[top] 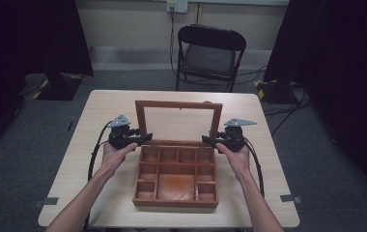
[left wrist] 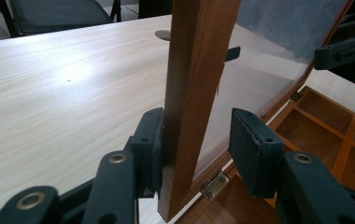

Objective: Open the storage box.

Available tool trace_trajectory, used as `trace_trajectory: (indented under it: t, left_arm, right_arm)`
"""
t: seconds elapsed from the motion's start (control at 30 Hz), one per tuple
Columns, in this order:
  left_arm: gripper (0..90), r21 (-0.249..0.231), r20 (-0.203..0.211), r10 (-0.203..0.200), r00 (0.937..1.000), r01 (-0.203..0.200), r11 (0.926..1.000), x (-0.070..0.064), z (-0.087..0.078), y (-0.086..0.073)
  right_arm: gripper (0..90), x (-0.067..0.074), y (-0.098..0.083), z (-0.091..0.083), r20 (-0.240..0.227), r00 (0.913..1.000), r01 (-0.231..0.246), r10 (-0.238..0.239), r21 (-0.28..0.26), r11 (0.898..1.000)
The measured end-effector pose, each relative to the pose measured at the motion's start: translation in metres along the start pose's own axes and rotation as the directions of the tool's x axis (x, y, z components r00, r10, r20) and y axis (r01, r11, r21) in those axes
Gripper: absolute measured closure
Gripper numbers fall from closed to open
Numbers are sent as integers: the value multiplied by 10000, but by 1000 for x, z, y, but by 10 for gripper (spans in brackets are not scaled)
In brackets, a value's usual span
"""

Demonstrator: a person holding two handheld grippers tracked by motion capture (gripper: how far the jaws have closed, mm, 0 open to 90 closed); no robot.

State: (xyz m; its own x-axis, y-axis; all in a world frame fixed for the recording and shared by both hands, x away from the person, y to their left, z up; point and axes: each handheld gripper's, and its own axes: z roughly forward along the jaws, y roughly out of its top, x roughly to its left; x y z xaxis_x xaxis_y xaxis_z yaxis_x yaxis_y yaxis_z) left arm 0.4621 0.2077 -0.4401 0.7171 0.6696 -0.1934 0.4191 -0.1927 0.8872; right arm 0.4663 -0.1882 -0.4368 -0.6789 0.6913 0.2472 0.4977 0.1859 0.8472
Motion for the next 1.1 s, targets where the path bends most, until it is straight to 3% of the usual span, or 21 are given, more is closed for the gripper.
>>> trace_trajectory:
  t: [0.1, 0.17, 0.43, 0.8, 1.1]
  left_arm:
    - [563, 30, -35, -17, 10000, 17, 10000, 1, 2, -1]
    - [551, 315, -200, 160, 9997, -154, 9994, 0, 5, -2]
    - [561, 126, -159, -322, 9994, 324, 9994, 5, 9, -4]
    - [582, 202, -60, -381, 9993, 382, 9991, 9, 10, -4]
    - [579, 149, -69, -712, 9974, 713, 9973, 13, 14, -5]
  right_arm:
    - [512, -1, 0, 1, 6, 10000, 13, -13, -21, 10000]
    - [517, -2, 0, 2, 28, 10000, 10, -10, -59, 10000]
    - [525, -6, -1, 7, 145, 9998, -161, 163, -138, 9998]
    - [532, -8, -1, 8, 113, 9997, -236, 237, -101, 9997]
    - [526, -11, 1, 12, 273, 9988, -408, 405, 95, 9991]
